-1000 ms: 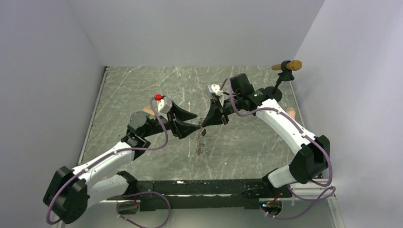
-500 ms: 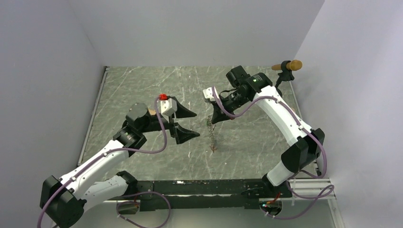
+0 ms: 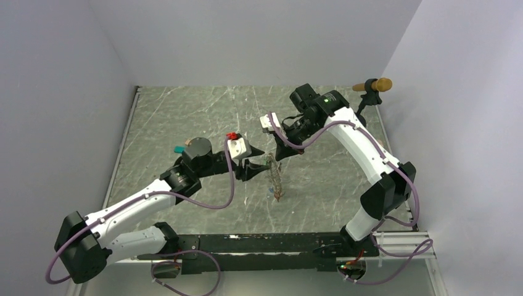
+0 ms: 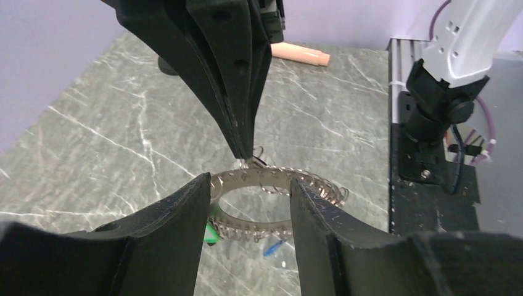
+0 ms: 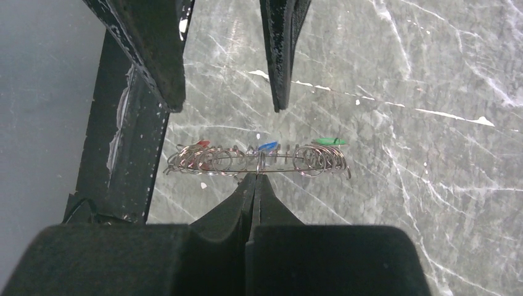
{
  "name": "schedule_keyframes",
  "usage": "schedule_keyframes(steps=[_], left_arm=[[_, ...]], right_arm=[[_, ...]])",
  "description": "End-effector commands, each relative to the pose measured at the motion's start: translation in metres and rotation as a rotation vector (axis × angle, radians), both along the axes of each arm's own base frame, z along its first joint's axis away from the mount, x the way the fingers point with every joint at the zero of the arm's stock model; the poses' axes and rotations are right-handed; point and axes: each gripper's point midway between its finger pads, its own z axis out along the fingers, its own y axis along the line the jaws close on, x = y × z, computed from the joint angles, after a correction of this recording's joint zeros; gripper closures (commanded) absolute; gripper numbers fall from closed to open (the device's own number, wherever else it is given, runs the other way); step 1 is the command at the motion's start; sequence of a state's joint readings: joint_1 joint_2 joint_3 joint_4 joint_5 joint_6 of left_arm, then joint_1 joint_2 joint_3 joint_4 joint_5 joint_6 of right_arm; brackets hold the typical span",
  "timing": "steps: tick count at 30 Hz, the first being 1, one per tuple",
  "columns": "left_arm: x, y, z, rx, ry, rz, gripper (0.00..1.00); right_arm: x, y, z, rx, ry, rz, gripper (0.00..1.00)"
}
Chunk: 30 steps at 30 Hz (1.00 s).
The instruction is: Put the keys on the keyring
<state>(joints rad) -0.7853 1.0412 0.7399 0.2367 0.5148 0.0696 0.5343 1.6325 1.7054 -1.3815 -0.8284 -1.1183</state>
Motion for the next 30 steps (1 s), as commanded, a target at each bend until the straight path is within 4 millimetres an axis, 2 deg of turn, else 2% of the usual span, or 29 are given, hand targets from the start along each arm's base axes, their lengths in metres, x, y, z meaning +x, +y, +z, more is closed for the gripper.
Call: schedule_keyframes(steps=[1,7,13,23,30], left_arm=[[0.015,-0.006,0.025,-0.064,-0.119,0.063,0.46],[0.014,-0.025,0.012,-0.029,-0.094,0.026,0.51],[0.019,-0.032,-0.002,0.010,-0.066,0.048,0.59],[0.022,-0.035,-0.001,0.014,-0.058,0.063,0.64],[0.022,-0.038,-0.009,0.054,-0.023,0.054,0.92]], right_arm=[[-0.003,0.006,0.020,0.043,-0.025,0.021,1.00],[-0.004,0.006,0.023,0.050,-0.032,0.012,1.00],[-0.006,0.006,0.025,0.058,-0.031,0.014,1.00],[-0.010,0.005,0.024,0.063,-0.038,0.018,1.00],[-0.011,0.004,0.026,0.067,-0.042,0.017,1.00]])
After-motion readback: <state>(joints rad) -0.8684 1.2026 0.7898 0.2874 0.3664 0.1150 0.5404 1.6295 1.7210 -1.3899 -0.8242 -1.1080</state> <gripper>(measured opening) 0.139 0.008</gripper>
